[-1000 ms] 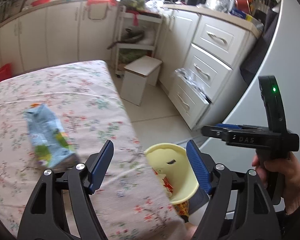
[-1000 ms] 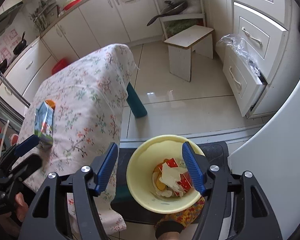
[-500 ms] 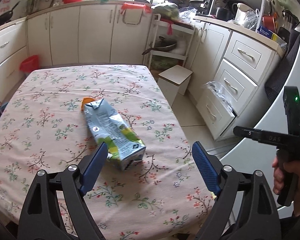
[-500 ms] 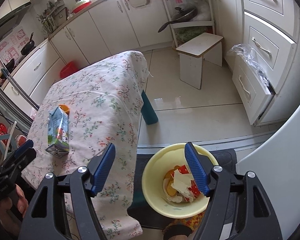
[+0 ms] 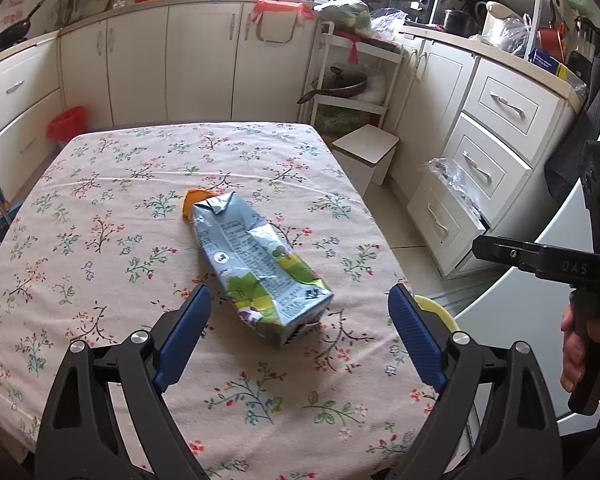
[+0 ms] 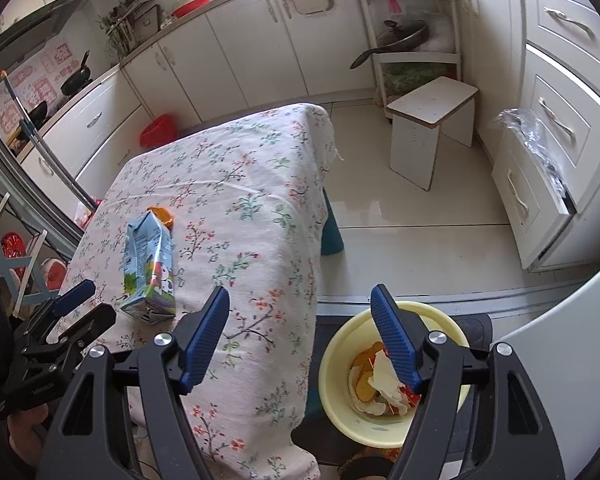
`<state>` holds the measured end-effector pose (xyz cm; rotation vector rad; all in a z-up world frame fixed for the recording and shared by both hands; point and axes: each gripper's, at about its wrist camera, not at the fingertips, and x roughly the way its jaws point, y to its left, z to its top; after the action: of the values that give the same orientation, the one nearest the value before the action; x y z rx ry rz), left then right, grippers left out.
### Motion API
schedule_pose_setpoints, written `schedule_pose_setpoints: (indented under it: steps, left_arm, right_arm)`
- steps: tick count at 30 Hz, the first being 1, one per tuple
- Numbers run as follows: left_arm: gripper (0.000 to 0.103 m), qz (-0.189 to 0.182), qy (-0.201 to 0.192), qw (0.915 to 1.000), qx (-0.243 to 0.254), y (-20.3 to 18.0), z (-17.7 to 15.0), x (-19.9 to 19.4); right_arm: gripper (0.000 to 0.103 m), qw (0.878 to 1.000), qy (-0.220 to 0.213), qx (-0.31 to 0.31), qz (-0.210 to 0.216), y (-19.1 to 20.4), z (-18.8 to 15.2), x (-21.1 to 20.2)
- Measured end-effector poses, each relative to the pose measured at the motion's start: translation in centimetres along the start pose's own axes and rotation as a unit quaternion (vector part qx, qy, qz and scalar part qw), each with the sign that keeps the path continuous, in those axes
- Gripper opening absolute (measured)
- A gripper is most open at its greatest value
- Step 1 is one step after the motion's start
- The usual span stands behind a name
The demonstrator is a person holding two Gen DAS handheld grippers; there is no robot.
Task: Collect trash
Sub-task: 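Move both tools back over the table toward the juice carton and peel, then grasp the juice carton with the right tool while the left tool grasps the orange peel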
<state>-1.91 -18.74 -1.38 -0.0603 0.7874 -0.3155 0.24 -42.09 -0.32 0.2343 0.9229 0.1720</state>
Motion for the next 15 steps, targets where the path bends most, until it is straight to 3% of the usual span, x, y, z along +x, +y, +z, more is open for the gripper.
schedule_pose_setpoints:
  steps: [6,15]
  left_arm:
    - [0.086,0.012,-0.012,0.9997,-0.019,2.7,0.4,-0.3]
    - [0.086,0.050,-0.031,0.9962,-0.063,10.3,1.8,-1.2]
  right_arm:
    - [0.072,1.000,0.002,-0.019,0.010,2.7,0.7,0.9]
    - [0.074,0.995,0.026,-0.082,0.044,9.7,-0.2,3.8]
